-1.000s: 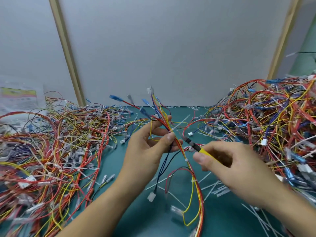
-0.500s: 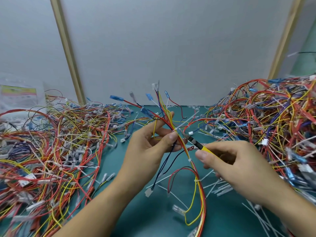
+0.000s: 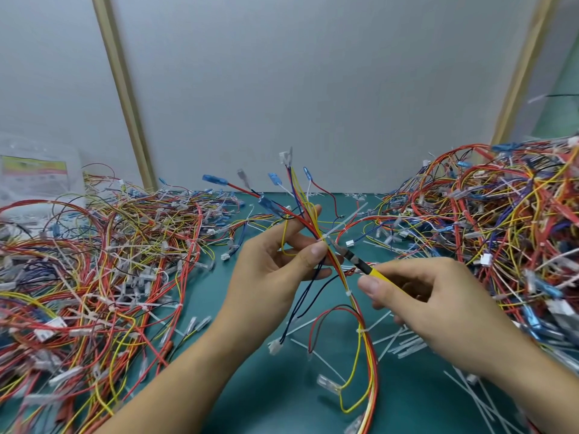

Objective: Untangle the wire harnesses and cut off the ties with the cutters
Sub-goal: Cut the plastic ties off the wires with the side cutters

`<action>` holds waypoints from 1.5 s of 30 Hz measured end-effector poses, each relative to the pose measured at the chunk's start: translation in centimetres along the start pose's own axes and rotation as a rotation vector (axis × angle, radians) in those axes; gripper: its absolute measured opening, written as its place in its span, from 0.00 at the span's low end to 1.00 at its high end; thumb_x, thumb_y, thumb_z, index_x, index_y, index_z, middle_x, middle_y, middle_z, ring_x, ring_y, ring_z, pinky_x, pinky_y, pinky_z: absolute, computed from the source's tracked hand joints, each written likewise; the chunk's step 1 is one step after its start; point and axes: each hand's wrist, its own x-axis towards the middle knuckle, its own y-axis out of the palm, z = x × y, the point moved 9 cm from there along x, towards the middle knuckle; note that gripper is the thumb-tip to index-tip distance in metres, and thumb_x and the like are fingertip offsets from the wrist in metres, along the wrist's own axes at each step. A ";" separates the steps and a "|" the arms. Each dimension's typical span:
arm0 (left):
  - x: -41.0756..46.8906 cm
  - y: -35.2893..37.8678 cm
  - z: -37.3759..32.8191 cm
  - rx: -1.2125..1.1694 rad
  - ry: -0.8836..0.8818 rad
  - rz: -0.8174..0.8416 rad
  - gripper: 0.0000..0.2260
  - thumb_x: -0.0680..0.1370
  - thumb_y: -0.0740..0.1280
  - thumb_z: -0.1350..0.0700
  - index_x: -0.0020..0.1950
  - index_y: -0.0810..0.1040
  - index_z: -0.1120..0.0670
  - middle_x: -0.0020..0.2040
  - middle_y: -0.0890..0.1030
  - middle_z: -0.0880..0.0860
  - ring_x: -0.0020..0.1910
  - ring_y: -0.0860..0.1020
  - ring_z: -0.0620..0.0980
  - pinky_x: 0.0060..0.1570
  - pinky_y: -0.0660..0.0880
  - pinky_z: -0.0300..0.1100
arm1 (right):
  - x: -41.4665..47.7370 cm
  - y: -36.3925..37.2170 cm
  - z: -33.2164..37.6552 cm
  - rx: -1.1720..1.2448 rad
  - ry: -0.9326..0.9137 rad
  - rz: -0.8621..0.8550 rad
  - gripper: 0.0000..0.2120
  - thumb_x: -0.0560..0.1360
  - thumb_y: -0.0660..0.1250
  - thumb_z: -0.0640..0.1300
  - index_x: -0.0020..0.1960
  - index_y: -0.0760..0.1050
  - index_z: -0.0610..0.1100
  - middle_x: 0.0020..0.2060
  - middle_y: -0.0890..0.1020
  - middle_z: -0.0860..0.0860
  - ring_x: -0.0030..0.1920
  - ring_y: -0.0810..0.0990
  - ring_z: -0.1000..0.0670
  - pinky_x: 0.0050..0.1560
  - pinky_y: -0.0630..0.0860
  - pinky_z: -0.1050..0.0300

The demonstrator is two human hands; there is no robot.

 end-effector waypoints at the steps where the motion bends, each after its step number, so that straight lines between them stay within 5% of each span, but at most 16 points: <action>1: 0.0 0.0 0.0 -0.006 -0.002 0.000 0.16 0.78 0.67 0.65 0.66 0.78 0.57 0.40 0.78 0.62 0.44 0.85 0.54 0.45 0.82 0.42 | 0.0 0.0 0.0 0.000 -0.002 0.000 0.23 0.68 0.63 0.73 0.48 0.83 0.59 0.36 0.81 0.42 0.36 0.78 0.40 0.38 0.77 0.40; 4: 0.0 0.0 0.0 -0.014 0.001 0.002 0.17 0.78 0.67 0.65 0.66 0.78 0.56 0.39 0.78 0.55 0.45 0.85 0.53 0.46 0.82 0.43 | 0.0 0.0 0.0 0.012 -0.004 -0.001 0.23 0.67 0.63 0.73 0.48 0.83 0.58 0.37 0.82 0.42 0.37 0.78 0.40 0.40 0.77 0.39; 13: -0.1 -0.2 -0.1 0.012 -0.001 -0.010 0.15 0.78 0.68 0.64 0.65 0.78 0.56 0.40 0.79 0.60 0.48 0.84 0.57 0.47 0.82 0.45 | 0.1 0.0 0.1 0.028 -0.011 -0.002 0.22 0.67 0.63 0.73 0.48 0.83 0.60 0.38 0.83 0.44 0.37 0.80 0.42 0.42 0.78 0.36; 16: -0.1 0.0 -0.1 0.025 0.003 0.006 0.07 0.78 0.68 0.65 0.55 0.79 0.62 0.47 0.80 0.67 0.48 0.84 0.49 0.47 0.83 0.47 | 0.0 0.0 0.2 0.028 -0.017 0.003 0.22 0.67 0.62 0.73 0.49 0.83 0.60 0.38 0.83 0.44 0.38 0.80 0.41 0.42 0.78 0.37; 20: -0.1 0.3 0.0 0.045 0.007 0.026 0.04 0.78 0.67 0.65 0.52 0.79 0.59 0.47 0.81 0.63 0.46 0.85 0.50 0.47 0.83 0.48 | 0.0 0.1 0.3 0.022 -0.031 0.016 0.22 0.68 0.62 0.73 0.49 0.83 0.61 0.38 0.82 0.42 0.38 0.80 0.40 0.42 0.78 0.36; 26: -0.1 0.2 0.1 0.042 -0.006 0.012 0.05 0.78 0.67 0.65 0.53 0.79 0.60 0.51 0.82 0.62 0.47 0.85 0.53 0.46 0.83 0.47 | 0.1 0.0 0.2 0.020 -0.033 0.014 0.21 0.67 0.62 0.74 0.48 0.83 0.63 0.34 0.80 0.41 0.32 0.76 0.42 0.35 0.75 0.42; 29: -0.1 0.1 0.1 0.050 -0.008 0.004 0.07 0.78 0.67 0.65 0.55 0.79 0.61 0.49 0.82 0.63 0.46 0.85 0.52 0.45 0.83 0.47 | 0.1 -0.1 0.1 0.040 -0.034 0.026 0.20 0.68 0.62 0.73 0.47 0.84 0.63 0.32 0.77 0.40 0.28 0.70 0.51 0.29 0.69 0.48; 32: -0.2 0.2 0.1 0.042 -0.016 0.005 0.10 0.78 0.67 0.65 0.59 0.79 0.60 0.41 0.82 0.56 0.45 0.85 0.52 0.45 0.83 0.45 | 0.2 0.0 0.2 0.062 -0.044 0.044 0.23 0.70 0.63 0.72 0.44 0.84 0.54 0.29 0.72 0.40 0.27 0.66 0.54 0.29 0.62 0.56; 35: -0.1 0.0 -0.1 0.052 -0.005 -0.008 0.07 0.78 0.67 0.66 0.56 0.78 0.63 0.38 0.81 0.54 0.43 0.85 0.50 0.44 0.83 0.45 | 0.2 -0.3 -0.2 0.082 -0.031 0.014 0.31 0.71 0.63 0.71 0.39 0.79 0.40 0.27 0.72 0.39 0.25 0.67 0.46 0.28 0.64 0.54; 39: -0.1 0.0 0.0 0.071 -0.025 -0.022 0.06 0.78 0.68 0.66 0.54 0.79 0.61 0.40 0.81 0.59 0.43 0.85 0.51 0.42 0.82 0.43 | 0.5 -0.8 -0.8 0.353 0.079 -0.043 0.25 0.70 0.68 0.63 0.38 0.79 0.40 0.27 0.76 0.44 0.24 0.72 0.45 0.23 0.70 0.54; 42: -0.4 0.3 -0.7 0.349 0.080 -0.030 0.07 0.77 0.70 0.66 0.52 0.80 0.56 0.39 0.81 0.54 0.42 0.83 0.50 0.37 0.81 0.41 | 0.5 -0.6 -1.4 0.563 0.153 -0.073 0.23 0.65 0.71 0.60 0.38 0.77 0.38 0.31 0.76 0.45 0.28 0.73 0.47 0.26 0.74 0.59; 45: -1.9 3.3 -2.4 0.869 0.428 0.140 0.09 0.73 0.70 0.63 0.49 0.78 0.51 0.41 0.75 0.48 0.39 0.76 0.49 0.34 0.77 0.45 | 0.6 0.1 -1.7 0.732 0.196 -0.056 0.23 0.61 0.77 0.60 0.44 0.82 0.42 0.41 0.83 0.43 0.35 0.79 0.45 0.35 0.80 0.55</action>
